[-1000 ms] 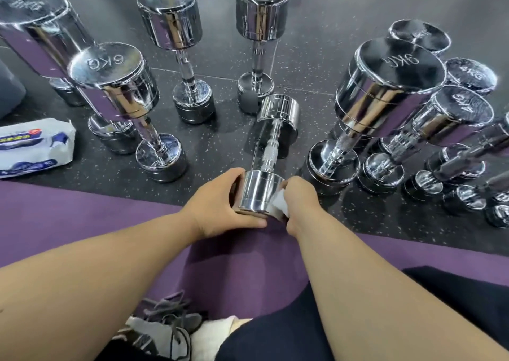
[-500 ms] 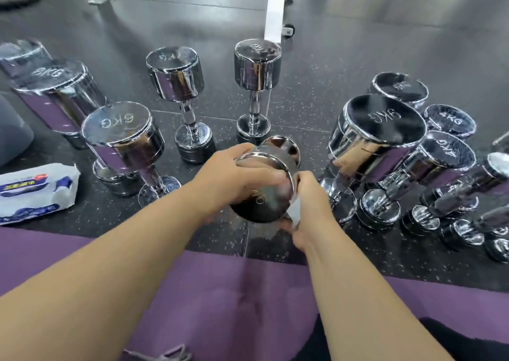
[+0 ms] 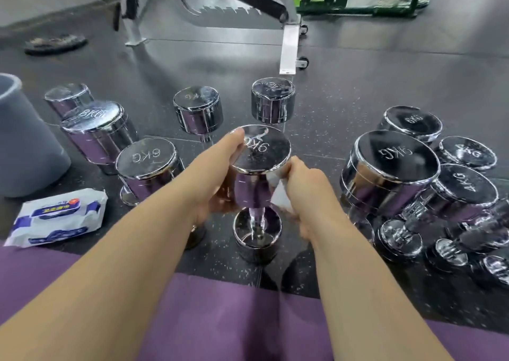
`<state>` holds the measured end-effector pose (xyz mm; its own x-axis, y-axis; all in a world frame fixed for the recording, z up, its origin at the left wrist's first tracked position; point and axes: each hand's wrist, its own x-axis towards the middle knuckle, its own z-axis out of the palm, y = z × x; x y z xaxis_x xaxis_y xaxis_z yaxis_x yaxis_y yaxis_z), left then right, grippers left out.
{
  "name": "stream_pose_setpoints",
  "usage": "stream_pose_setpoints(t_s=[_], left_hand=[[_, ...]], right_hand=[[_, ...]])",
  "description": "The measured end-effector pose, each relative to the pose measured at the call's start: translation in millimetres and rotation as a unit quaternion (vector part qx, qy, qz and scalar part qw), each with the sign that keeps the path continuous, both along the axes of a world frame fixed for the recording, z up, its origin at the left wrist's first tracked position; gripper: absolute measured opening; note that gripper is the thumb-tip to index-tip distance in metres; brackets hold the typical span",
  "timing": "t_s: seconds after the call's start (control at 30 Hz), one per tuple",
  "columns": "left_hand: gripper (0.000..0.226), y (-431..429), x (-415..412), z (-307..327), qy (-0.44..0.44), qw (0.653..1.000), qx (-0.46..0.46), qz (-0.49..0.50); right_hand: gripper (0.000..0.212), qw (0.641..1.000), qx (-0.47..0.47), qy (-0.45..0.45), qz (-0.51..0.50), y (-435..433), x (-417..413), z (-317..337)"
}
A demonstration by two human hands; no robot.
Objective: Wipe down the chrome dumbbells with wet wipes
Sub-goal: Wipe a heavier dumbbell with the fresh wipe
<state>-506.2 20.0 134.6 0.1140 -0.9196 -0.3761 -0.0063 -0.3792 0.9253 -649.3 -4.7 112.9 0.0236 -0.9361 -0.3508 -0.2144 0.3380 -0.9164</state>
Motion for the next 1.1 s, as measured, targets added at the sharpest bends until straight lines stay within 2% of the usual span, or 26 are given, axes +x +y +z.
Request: stream_pose_setpoints(t_s=[0.03, 0.07, 0.13, 0.2, 0.23, 0.3, 0.37, 0.4, 0.47, 0.6, 0.67, 0.73, 0.8, 0.93, 1.03, 1.1], left_hand=[[0.036, -1.8, -0.3, -1.1, -0.003, 1.000, -0.001, -0.001], [0.037, -1.7, -3.1, -1.7, -0.016, 1.000, -0.004, -0.006], [0.041, 0.0, -9.7, -1.3, -0.040, 0.999, -0.016, -0.023], [0.048, 3.3, -15.0, 0.8, -0.047, 0.998, -0.029, -0.007], [0.052, 3.5, -15.8, -0.2, -0.045, 0.998, -0.032, 0.004], [0.059, 8.7, -14.3, 1.6, -0.009, 0.998, -0.036, 0.046], [0.066, 12.5, -8.8, 1.9, 0.054, 0.995, -0.023, 0.076], [0.068, 15.3, -6.2, 2.2, 0.083, 0.994, -0.013, 0.073], [0.067, 19.2, -6.2, 2.9, 0.104, 0.992, -0.008, 0.074], [0.050, 25.4, -21.6, 0.7, 0.090, 0.987, -0.050, 0.124], [0.049, 26.8, -23.3, -2.0, 0.105, 0.982, -0.057, 0.148], [0.052, 26.0, -20.2, -3.2, 0.099, 0.982, -0.057, 0.149], [0.052, 25.2, -21.7, -3.5, 0.102, 0.983, -0.049, 0.148], [0.051, 26.1, -28.8, -8.5, 0.102, 0.980, -0.062, 0.160], [0.038, 31.6, -19.9, -11.6, 0.129, 0.979, -0.080, 0.139], [0.036, 32.1, -16.6, -11.1, 0.141, 0.979, -0.060, 0.134]], right_hand=[[0.024, 0.995, -0.071, 0.065, -0.019, -2.9, -0.8, -1.7], [0.016, 0.987, -0.129, 0.070, -0.064, -3.1, -3.1, 0.0], [0.007, 0.963, -0.210, 0.002, -0.167, -4.8, -2.6, 14.1], [0.011, 0.935, -0.302, 0.014, -0.184, -6.9, 6.2, 38.1], [0.010, 0.928, -0.339, 0.028, -0.152, -7.6, 12.8, 47.9], [0.025, 0.912, -0.388, 0.131, 0.020, 0.7, 27.6, 57.8], [0.043, 0.842, -0.390, 0.298, 0.226, 17.4, 28.1, 53.6], [0.050, 0.815, -0.384, 0.333, 0.280, 25.8, 20.5, 52.5], [0.059, 0.800, -0.377, 0.361, 0.295, 31.8, -1.8, 53.4], [0.047, 0.786, -0.277, 0.482, 0.271, -4.7, -9.4, 63.8], [0.048, 0.755, -0.291, 0.499, 0.311, 0.0, -0.2, 67.0], [0.048, 0.734, -0.343, 0.469, 0.352, 21.3, -2.3, 61.4], [0.047, 0.741, -0.371, 0.443, 0.341, 35.1, -16.4, 55.5], [0.041, 0.778, -0.305, 0.462, 0.296, 7.2, -1.2, 69.4], [0.046, 0.748, -0.357, 0.403, 0.388, 21.2, 19.1, 66.0], [0.050, 0.736, -0.385, 0.369, 0.418, 25.4, 3.3, 64.4]])
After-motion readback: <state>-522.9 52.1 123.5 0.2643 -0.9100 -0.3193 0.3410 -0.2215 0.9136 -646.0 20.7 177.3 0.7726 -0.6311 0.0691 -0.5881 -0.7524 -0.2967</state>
